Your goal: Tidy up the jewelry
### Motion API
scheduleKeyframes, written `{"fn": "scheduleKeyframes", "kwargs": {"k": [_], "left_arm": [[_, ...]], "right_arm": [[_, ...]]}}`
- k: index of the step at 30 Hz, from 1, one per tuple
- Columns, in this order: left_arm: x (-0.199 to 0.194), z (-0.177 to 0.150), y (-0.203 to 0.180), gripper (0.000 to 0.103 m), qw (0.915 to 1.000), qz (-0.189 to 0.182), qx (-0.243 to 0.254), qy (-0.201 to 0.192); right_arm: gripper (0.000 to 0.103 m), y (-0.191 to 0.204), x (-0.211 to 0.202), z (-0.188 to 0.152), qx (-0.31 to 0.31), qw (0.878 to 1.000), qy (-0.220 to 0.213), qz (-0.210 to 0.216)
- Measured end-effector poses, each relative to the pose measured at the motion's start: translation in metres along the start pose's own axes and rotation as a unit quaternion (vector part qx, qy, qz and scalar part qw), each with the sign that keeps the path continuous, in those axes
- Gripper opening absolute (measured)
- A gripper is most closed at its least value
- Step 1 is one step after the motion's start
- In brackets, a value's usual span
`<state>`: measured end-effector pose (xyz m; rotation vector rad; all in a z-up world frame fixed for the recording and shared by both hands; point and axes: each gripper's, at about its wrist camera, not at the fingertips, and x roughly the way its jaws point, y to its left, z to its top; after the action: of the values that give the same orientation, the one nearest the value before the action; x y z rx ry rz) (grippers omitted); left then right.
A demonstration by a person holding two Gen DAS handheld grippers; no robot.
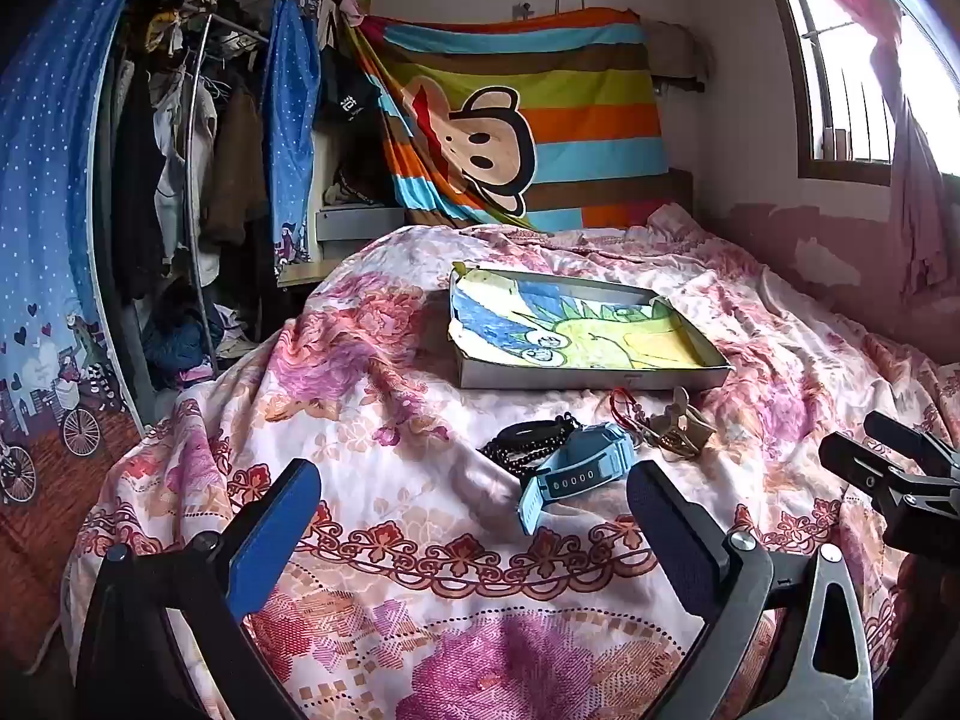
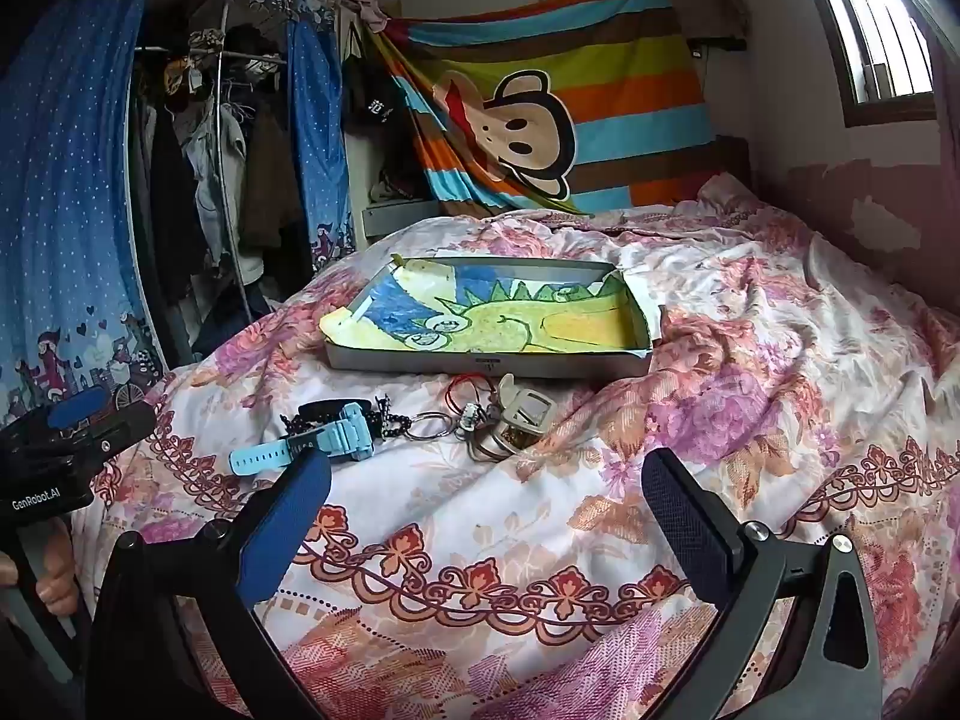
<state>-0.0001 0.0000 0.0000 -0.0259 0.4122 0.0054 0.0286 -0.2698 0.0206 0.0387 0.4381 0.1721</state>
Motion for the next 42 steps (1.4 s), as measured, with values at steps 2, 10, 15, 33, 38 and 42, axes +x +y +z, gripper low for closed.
{"fn": "scheduleKeyframes", "kwargs": {"k": [2,10,15,33,38,42], "left_arm": [[0.0003,0.0001,0.0001,0.103,1.0,0.0,-0.001,0.005],[-0.0004,-0.0002,0.0001,0.103,1.0,-0.002,-0.002,0.003],[0.0008,-0.0003,0.0002,0.103,1.0,-0.003,0.0,0.005],[-0.0002,-0.0002,-0.0005,0.103,1.0,-0.002,0.0,0.005],[0.0,-0.0001,-0.0002,0.103,1.0,-0.003,0.0,0.005],[-0.0002,-0.0003,-0.0006,0.103,1.0,-0.002,0.0,0.004]], "right_arm": [[0.102,0.0,0.0001,0.0,0.0,1.0,0.001,0.0],[0.102,0.0006,-0.0002,-0.0001,0.001,1.0,0.0,0.001],[0.102,0.0,0.0004,-0.0009,0.001,1.0,0.0,0.0],[0.102,0.0004,0.0042,-0.0027,0.002,1.0,0.003,0.0],[0.102,-0.0006,0.002,-0.0017,0.002,1.0,0.004,0.0],[0.102,0.0005,0.0028,-0.0021,0.003,1.0,0.004,0.0]]}}
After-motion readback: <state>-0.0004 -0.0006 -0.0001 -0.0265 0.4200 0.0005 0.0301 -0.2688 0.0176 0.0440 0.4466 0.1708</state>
